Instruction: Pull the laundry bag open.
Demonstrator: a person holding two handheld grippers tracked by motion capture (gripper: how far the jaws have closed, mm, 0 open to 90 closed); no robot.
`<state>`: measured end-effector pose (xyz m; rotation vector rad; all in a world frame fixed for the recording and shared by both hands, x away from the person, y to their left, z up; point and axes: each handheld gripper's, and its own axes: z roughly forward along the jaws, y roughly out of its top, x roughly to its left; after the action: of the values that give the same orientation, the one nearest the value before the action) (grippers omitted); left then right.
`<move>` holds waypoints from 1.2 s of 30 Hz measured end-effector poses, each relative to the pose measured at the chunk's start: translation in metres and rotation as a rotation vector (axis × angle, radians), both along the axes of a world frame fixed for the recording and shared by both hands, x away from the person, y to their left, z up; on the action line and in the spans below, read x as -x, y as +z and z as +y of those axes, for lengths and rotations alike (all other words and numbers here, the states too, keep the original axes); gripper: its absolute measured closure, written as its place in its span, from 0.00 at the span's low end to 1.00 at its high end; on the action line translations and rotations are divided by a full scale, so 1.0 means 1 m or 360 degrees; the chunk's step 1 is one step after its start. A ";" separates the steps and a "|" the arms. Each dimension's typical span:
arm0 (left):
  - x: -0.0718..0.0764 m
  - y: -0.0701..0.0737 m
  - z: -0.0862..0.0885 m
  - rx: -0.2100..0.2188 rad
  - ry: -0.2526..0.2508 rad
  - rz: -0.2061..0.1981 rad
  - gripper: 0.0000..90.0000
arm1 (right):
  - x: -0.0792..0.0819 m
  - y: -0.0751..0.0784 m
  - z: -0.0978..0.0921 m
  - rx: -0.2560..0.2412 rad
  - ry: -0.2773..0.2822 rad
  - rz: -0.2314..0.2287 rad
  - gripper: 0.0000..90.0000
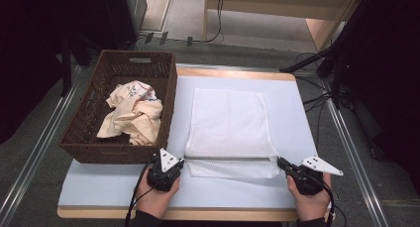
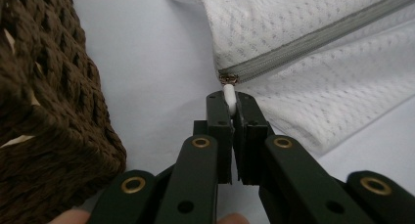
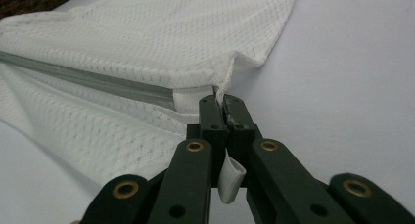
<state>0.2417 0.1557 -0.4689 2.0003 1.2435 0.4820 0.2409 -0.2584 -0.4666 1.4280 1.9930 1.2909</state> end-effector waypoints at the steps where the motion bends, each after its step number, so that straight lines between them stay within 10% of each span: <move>1: 0.000 0.000 0.000 -0.0004 -0.0001 -0.0003 0.97 | 0.000 0.000 -0.002 -0.0027 -0.0002 0.0010 1.00; 27: 0.005 -0.003 -0.012 -0.0062 -0.0075 -0.0031 0.96 | -0.001 -0.011 -0.008 0.0009 -0.0082 0.0090 0.95; 31: 0.004 0.001 -0.010 0.0076 -0.0111 -0.0043 0.83 | -0.003 -0.021 -0.017 -0.0045 -0.0029 0.0148 0.54; 36: 0.006 0.004 -0.010 0.0098 -0.0129 -0.0081 0.78 | 0.000 -0.014 -0.019 -0.0036 -0.0060 0.0070 0.42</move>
<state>0.2357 0.1455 -0.4648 1.9662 1.1281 0.4469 0.2406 -0.2775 -0.4810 1.5099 1.9756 1.2806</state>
